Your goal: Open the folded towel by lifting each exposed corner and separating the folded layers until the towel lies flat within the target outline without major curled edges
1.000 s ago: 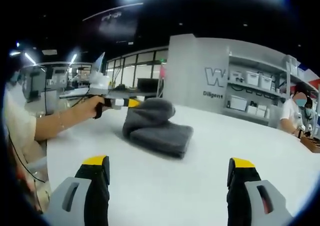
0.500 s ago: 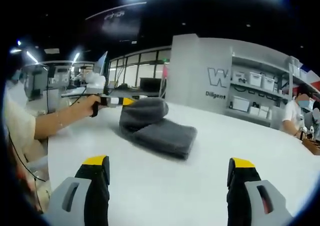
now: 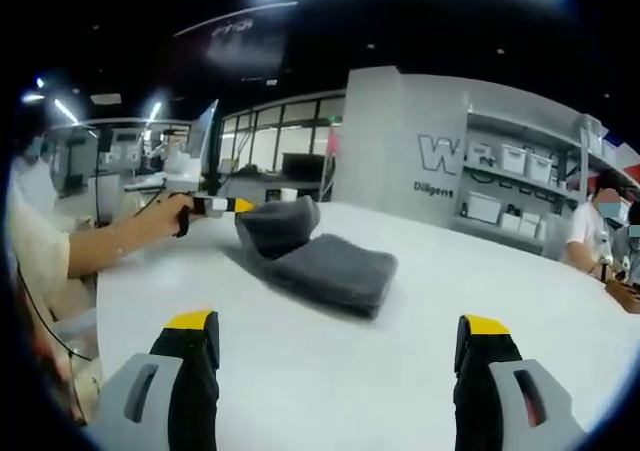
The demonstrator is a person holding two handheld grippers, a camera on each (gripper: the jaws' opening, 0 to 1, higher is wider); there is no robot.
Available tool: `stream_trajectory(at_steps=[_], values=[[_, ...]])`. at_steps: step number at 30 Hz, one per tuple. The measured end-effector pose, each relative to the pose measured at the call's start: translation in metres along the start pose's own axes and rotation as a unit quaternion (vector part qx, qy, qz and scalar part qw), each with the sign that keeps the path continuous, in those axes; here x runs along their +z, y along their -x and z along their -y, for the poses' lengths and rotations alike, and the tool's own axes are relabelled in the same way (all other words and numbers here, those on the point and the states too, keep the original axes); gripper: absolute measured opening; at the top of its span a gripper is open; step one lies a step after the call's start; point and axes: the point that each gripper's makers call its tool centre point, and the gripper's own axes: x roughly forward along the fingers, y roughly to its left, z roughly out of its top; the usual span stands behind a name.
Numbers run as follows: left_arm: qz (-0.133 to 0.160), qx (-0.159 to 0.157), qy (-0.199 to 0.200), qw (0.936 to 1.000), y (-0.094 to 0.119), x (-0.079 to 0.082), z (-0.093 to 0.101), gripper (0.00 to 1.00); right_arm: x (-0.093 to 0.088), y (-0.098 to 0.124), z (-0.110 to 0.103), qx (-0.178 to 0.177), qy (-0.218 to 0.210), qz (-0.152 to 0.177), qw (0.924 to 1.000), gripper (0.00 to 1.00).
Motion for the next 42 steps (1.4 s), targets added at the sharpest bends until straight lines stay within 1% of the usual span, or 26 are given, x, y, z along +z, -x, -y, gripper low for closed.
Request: stream_trajectory(at_steps=[3, 10, 13, 17, 22, 25, 33, 38, 42], values=[[-0.002, 0.004, 0.001, 1.0, 0.002, -0.003, -0.003, 0.05, 0.0, 0.0, -0.001, 0.001, 0.002, -0.001, 1.0, 0.98], [-0.001, 0.018, 0.029, 0.9994, 0.013, -0.009, -0.012, 0.05, 0.0, 0.0, -0.003, 0.003, 0.002, -0.001, 1.0, 0.98], [0.001, 0.024, 0.048, 0.9985, 0.018, -0.012, -0.015, 0.05, 0.001, 0.001, -0.002, 0.003, 0.003, 0.0, 1.0, 0.98], [0.001, 0.04, 0.044, 0.9982, 0.022, -0.017, -0.021, 0.05, 0.002, 0.001, -0.003, 0.005, 0.003, 0.001, 1.0, 0.98], [-0.001, 0.055, 0.062, 0.9966, 0.027, -0.022, -0.03, 0.05, 0.002, 0.001, -0.003, 0.007, 0.005, 0.001, 1.0, 0.98], [-0.003, 0.065, 0.059, 0.9961, 0.029, -0.024, -0.034, 0.06, 0.002, 0.001, -0.004, 0.008, 0.005, 0.001, 1.0, 0.98], [-0.012, 0.077, 0.061, 0.9951, 0.034, -0.031, -0.039, 0.07, 0.001, 0.001, -0.005, 0.01, 0.007, -0.002, 0.9999, 0.98], [-0.017, 0.085, 0.073, 0.9935, 0.036, -0.037, -0.042, 0.07, 0.0, 0.001, -0.006, 0.011, 0.008, -0.005, 0.9999, 0.98], [-0.024, 0.094, 0.068, 0.993, 0.039, -0.039, -0.044, 0.11, -0.001, 0.001, -0.007, 0.012, 0.01, -0.007, 0.9999, 0.98]])
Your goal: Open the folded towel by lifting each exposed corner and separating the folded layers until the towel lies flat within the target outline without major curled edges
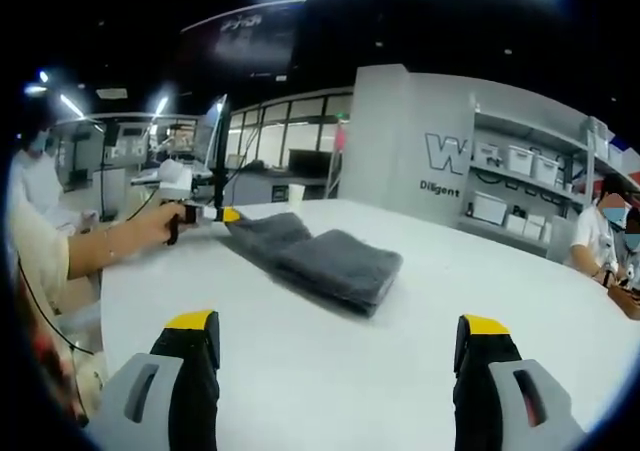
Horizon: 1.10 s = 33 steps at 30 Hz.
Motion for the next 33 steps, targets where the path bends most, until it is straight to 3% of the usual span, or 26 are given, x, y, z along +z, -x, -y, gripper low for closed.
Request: stream_trajectory(at_steps=[2, 7, 12, 16, 20, 23, 28, 33], values=[[-0.01, 0.007, -0.028, 0.9995, 0.001, -0.004, -0.003, 0.16, 0.0, 0.0, 0.0, -0.001, -0.001, 0.0, 1.0, 0.98], [-0.021, 0.01, -0.042, 0.9989, 0.003, -0.009, -0.006, 0.3, 0.0, -0.001, 0.0, 0.0, -0.001, -0.001, 1.0, 0.98], [-0.012, 0.012, -0.069, 0.9974, 0.005, -0.001, -0.009, 0.5, -0.003, -0.002, -0.001, 0.002, 0.001, -0.005, 1.0, 0.98], [-0.011, 0.019, -0.077, 0.9968, 0.007, 0.001, -0.014, 0.7, -0.002, -0.001, 0.0, -0.001, -0.003, -0.004, 1.0, 0.98], [-0.014, 0.011, -0.076, 0.9969, 0.008, 0.001, -0.015, 0.79, -0.001, -0.001, 0.001, -0.001, -0.004, -0.003, 1.0, 0.99], [-0.02, -0.018, -0.063, 0.9977, 0.009, 0.001, -0.011, 0.82, -0.003, -0.002, 0.001, -0.002, -0.004, -0.006, 1.0, 0.99], [-0.021, -0.049, -0.108, 0.9928, 0.012, 0.001, -0.002, 1.0, -0.006, -0.004, 0.003, -0.004, -0.007, -0.011, 0.9999, 0.99], [-0.034, -0.075, -0.127, 0.9884, 0.016, -0.005, 0.004, 1.0, -0.004, -0.008, -0.001, 0.001, -0.008, -0.009, 0.9999, 0.99]])
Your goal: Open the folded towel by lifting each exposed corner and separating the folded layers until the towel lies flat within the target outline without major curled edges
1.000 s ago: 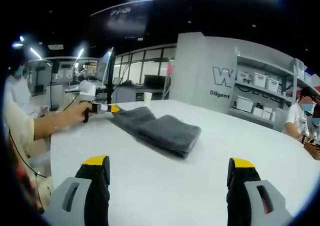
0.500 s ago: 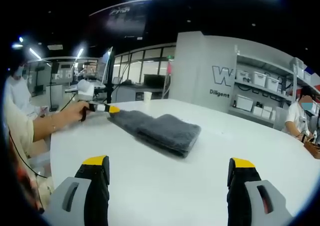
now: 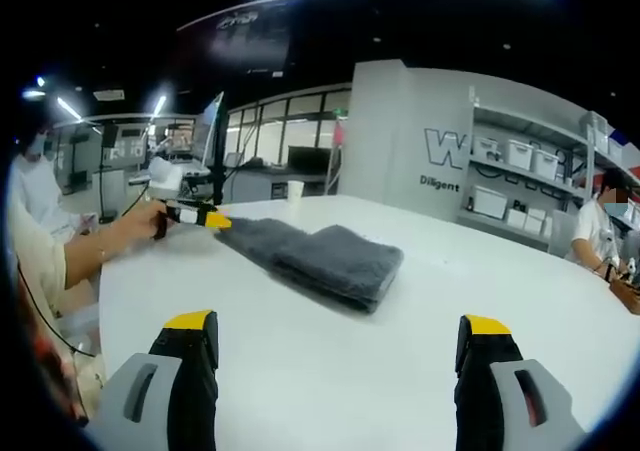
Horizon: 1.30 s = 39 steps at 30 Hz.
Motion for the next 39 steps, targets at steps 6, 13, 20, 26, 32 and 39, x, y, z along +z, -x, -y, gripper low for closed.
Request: stream_trajectory(at_steps=[6, 13, 20, 26, 32, 39], values=[[-0.009, -0.027, -0.02, 0.9994, 0.002, -0.005, 0.01, 1.0, -0.003, -0.007, -0.002, 0.002, 0.003, -0.011, 0.9999, 0.99], [-0.024, -0.044, -0.026, 0.9984, 0.006, -0.01, 0.017, 1.0, 0.009, -0.019, -0.005, 0.005, -0.011, 0.009, 0.9999, 0.99], [-0.008, -0.041, -0.061, 0.9973, 0.012, -0.001, 0.023, 1.0, 0.019, -0.032, -0.003, 0.007, 0.008, 0.009, 0.9999, 0.98], [-0.006, -0.057, -0.053, 0.997, 0.016, -0.002, 0.03, 1.0, 0.028, -0.041, 0.009, -0.002, 0.004, 0.008, 1.0, 0.96], [-0.012, -0.076, -0.058, 0.9953, 0.018, -0.005, 0.042, 1.0, 0.035, -0.057, 0.023, 0.017, -0.045, 0.01, 0.9988, 0.87], [-0.01, -0.079, -0.054, 0.9954, 0.019, -0.004, 0.042, 0.99, 0.03, -0.08, 0.042, 0.036, -0.106, -0.007, 0.9936, 0.83]])
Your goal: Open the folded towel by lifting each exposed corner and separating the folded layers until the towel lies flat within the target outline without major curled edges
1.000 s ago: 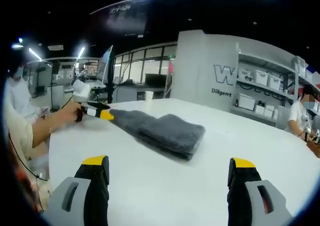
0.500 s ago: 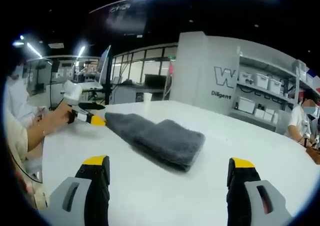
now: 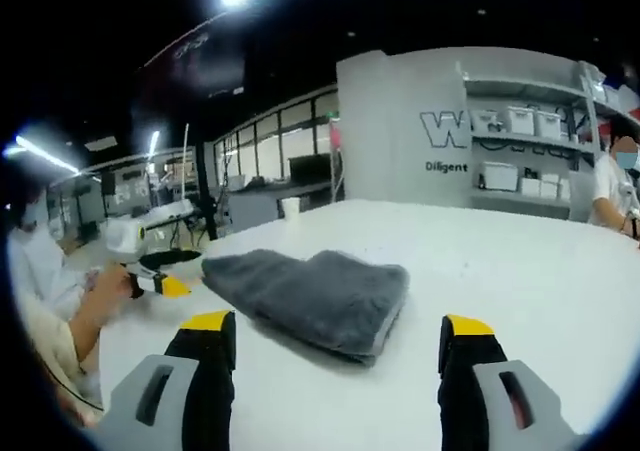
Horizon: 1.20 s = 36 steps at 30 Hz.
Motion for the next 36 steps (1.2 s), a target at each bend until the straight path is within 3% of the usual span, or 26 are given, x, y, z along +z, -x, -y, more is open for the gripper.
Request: stream_trajectory(at_steps=[3, 6, 9, 11, 14, 17, 21, 24, 30, 36], values=[[-0.001, -0.002, 0.002, 1.0, 0.0, 0.0, 0.001, 0.99, -0.002, -0.012, 0.013, -0.002, -0.017, -0.012, 0.9998, 0.73], [-0.003, -0.007, 0.001, 1.0, -0.001, -0.001, 0.003, 0.99, -0.004, -0.027, 0.031, 0.003, -0.067, -0.025, 0.9974, 0.69], [-0.012, -0.013, 0.003, 0.9998, -0.002, -0.005, 0.006, 0.99, -0.004, -0.04, 0.044, 0.01, -0.069, -0.028, 0.9972, 0.63], [-0.013, -0.015, 0.002, 0.9998, -0.002, -0.006, 0.007, 0.99, -0.011, -0.047, 0.048, 0.014, -0.073, -0.043, 0.9963, 0.63], [-0.011, -0.014, 0.0, 0.9998, -0.002, -0.005, 0.007, 0.99, -0.02, -0.055, 0.042, 0.038, -0.096, -0.057, 0.993, 0.63], [-0.018, -0.019, -0.001, 0.9997, -0.002, -0.008, 0.009, 0.98, -0.023, -0.062, 0.045, 0.036, -0.099, -0.067, 0.9922, 0.61], [-0.016, -0.019, -0.002, 0.9997, -0.001, -0.007, 0.009, 0.97, -0.03, -0.071, 0.05, 0.026, -0.099, -0.085, 0.9911, 0.5], [-0.017, -0.018, -0.002, 0.9997, 0.0, -0.007, 0.01, 0.97, -0.032, -0.077, 0.053, 0.023, -0.128, -0.083, 0.9881, 0.42], [-0.021, -0.014, -0.009, 0.9996, 0.001, -0.008, 0.008, 0.96, -0.035, -0.089, 0.059, 0.027, -0.146, -0.088, 0.985, 0.41], [-0.021, -0.02, -0.006, 0.9995, 0.002, -0.008, 0.01, 0.96, -0.038, -0.096, 0.057, 0.041, -0.192, -0.09, 0.9764, 0.23]])
